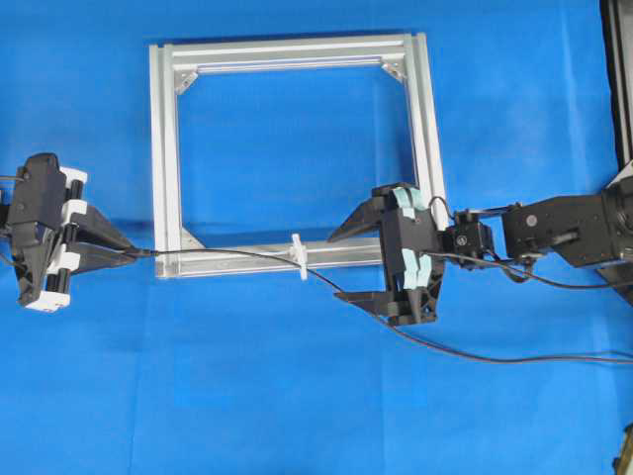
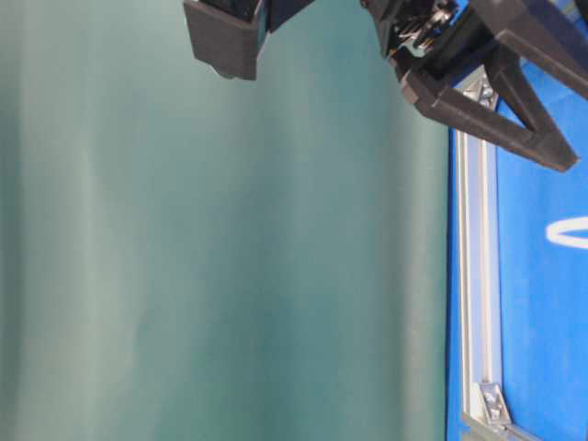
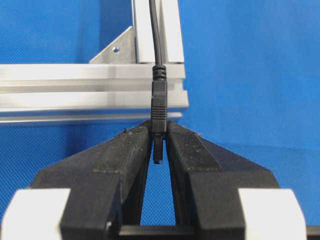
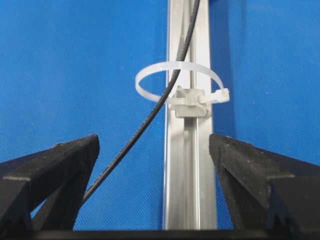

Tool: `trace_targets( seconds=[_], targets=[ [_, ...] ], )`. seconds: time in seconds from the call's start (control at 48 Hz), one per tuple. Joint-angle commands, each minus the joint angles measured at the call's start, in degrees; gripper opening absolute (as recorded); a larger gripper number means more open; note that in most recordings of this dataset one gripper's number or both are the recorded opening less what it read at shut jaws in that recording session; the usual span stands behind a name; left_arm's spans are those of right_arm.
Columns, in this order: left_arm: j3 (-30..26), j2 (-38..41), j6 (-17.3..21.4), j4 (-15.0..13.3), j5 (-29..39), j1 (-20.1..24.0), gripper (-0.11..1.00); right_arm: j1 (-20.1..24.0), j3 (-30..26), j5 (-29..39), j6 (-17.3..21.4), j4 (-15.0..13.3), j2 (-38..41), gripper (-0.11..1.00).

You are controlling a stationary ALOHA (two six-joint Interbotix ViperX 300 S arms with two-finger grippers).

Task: Insert the wire through the string loop located in the center.
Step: 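Release the cable with the left gripper and withdraw both grippers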

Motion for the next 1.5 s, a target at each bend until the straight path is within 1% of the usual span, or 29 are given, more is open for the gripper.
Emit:
trace_targets(
  seconds=[0.0, 0.208, 0.25, 0.291, 0.396, 0.479, 0.521, 0.541, 0.625, 0.666, 0.812, 1.083, 1.312, 1.478],
  targets=[
    [-1.05, 0.0, 0.09, 0.18, 0.18, -0.18, 0.09, 0.09, -0.53, -0.44, -0.09, 0.0, -1.41, 0.89],
    [-1.14, 0.0, 0.0, 0.18, 0.53, -0.18, 0.09, 0.09, -0.7, -0.53, -0.09, 0.0, -1.41, 0.89],
    [-1.14, 0.0, 0.0, 0.18, 0.53, -0.18, 0.14, 0.09, -0.7, -0.53, -0.09, 0.0, -1.41, 0.89],
    [-1.14, 0.0, 0.0, 0.18, 0.7, -0.18, 0.24, 0.09, -0.7, -0.53, -0.09, 0.0, -1.41, 0.89],
    [-1.23, 0.0, 0.0, 0.18, 1.05, -0.18, 0.56, 0.09, -0.7, -0.53, -0.09, 0.0, -1.41, 0.89],
    [-1.23, 0.0, 0.0, 0.18, 1.14, -0.18, 0.79, 0.09, -0.7, -0.53, -0.09, 0.0, -1.41, 0.89],
    [-1.23, -0.09, 0.09, 0.18, 1.05, -0.18, 0.85, 0.09, -0.79, -0.44, -0.09, 0.0, -1.41, 0.89],
    [-1.32, -0.09, 0.09, 0.18, 1.05, -0.18, 0.85, 0.09, -0.79, -0.44, -0.09, 0.0, -1.41, 0.89],
    [-1.32, -0.26, 0.09, 0.18, 1.14, -0.18, 0.77, 0.09, -0.97, -0.26, -0.09, 0.0, -1.41, 0.89],
    [-1.41, -0.53, 0.09, 0.18, 1.41, -0.18, 0.75, 0.09, -1.05, -0.09, -0.09, 0.0, -1.49, 0.89],
    [-2.99, -2.64, 0.09, 0.18, 2.99, -0.18, 0.77, 0.09, -1.67, 1.58, -0.09, 0.0, -2.9, 0.89],
    [-6.59, -7.29, 0.44, 0.18, 9.23, 0.0, 0.77, 0.09, -2.64, 5.8, -0.35, -0.09, -7.03, 0.89],
    [-6.77, -10.55, 0.35, 0.18, 10.81, 0.09, 0.77, 0.0, -3.69, 10.99, -0.35, -0.09, -12.13, 0.89],
    [-6.33, -12.04, 0.26, 0.18, 11.16, 0.35, 0.77, -0.26, -3.69, 12.66, -0.35, 0.0, -13.54, 0.89]
  ],
)
